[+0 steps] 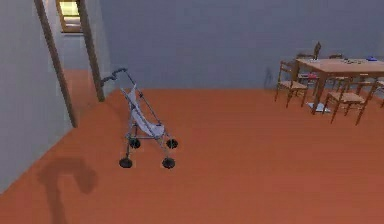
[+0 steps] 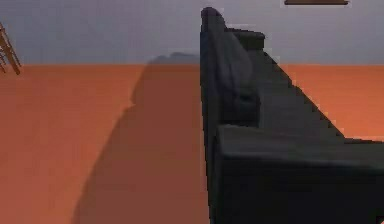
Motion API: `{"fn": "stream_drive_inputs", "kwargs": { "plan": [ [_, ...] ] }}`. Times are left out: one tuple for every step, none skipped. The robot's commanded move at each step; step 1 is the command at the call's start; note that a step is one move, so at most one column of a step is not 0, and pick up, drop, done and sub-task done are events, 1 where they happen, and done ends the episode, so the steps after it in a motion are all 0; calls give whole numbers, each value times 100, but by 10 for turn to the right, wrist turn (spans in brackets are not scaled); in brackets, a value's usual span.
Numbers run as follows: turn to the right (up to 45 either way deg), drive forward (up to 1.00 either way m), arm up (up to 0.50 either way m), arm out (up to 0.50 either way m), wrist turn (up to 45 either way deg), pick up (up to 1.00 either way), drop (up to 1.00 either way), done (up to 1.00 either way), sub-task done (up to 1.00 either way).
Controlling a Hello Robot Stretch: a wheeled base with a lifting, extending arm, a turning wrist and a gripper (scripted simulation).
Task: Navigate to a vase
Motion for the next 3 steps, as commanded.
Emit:
{"fn": "stream_drive_inputs", "kwargs": {
  "plan": [
    [420, 0, 0, 0, 0, 0, 0, 0, 0],
    [0, 45, 0, 0, 0, 0, 0, 0, 0],
    [120, 0, 0, 0, 0, 0, 0, 0, 0]
  ]
}}
